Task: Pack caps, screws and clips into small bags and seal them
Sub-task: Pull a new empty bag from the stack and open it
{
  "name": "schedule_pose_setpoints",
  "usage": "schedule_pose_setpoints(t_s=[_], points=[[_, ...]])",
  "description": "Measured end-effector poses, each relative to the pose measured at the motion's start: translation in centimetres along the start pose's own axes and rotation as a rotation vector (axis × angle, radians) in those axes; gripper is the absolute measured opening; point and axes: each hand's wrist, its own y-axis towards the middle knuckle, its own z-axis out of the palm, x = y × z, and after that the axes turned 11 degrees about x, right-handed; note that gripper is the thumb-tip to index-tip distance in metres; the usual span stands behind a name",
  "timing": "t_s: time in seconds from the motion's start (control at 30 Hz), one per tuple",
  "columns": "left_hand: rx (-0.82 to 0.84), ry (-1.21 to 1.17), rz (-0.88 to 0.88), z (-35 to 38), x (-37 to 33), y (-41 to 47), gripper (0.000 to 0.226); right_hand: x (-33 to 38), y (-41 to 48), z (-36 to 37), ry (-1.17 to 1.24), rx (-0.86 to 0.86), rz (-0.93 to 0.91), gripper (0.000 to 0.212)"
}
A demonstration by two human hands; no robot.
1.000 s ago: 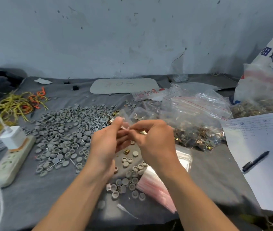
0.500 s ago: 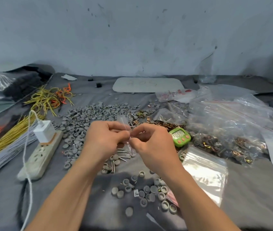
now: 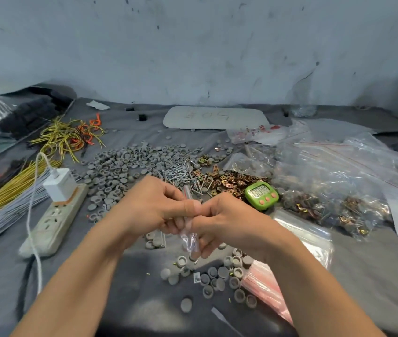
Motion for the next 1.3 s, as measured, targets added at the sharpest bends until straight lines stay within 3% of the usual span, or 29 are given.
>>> schedule_pose_setpoints(t_s=[0.17,0.27,0.5,0.7,0.87,1.0,1.07,1.2,1.3], points=[[0.201,-0.011,0.011,-0.4,-0.1,-0.8,0.032,0.3,-1.1,0.0,0.062,0.213,-0.008,0.031],[0.233,-0.023,0.028,-0.5,-0.1,-1.1,0.031,0.4,-1.0,0.5,0.02,0.132,-0.05,0.03],[0.136,-0.052,0.017,-1.1,0.2,-0.8,0.029,0.7,0.4,1.4,0.076,-0.101,-0.039,0.042],[0.11,-0.056,-0.007,-1.3,0.4,-0.1,0.03,0.6,1.2,1.6,0.072,-0.207,-0.016,0.036],[0.186,-0.064,-0.029,-1.4,0.6,-0.5,0.037,0.1,1.3,1.2,0.188,-0.049,-0.035,0.041],[0.204,-0.013,-0.056,-1.0,0.9,-0.9,0.045,-0.1,1.2,0.5,-0.063,-0.088,-0.084,0.011],[0.227,0.01,-0.069,-0.9,1.0,-1.0,0.043,-0.5,1.2,0.3,-0.098,-0.076,-0.075,0.007],[0.309,0.018,-0.093,-1.1,1.0,-1.2,0.032,-0.6,1.2,0.3,-0.002,0.06,-0.03,0.005],[0.416,-0.054,-0.065,-1.6,0.7,-1.4,0.042,-0.2,0.9,-0.1,0.185,0.15,-0.034,0.004]])
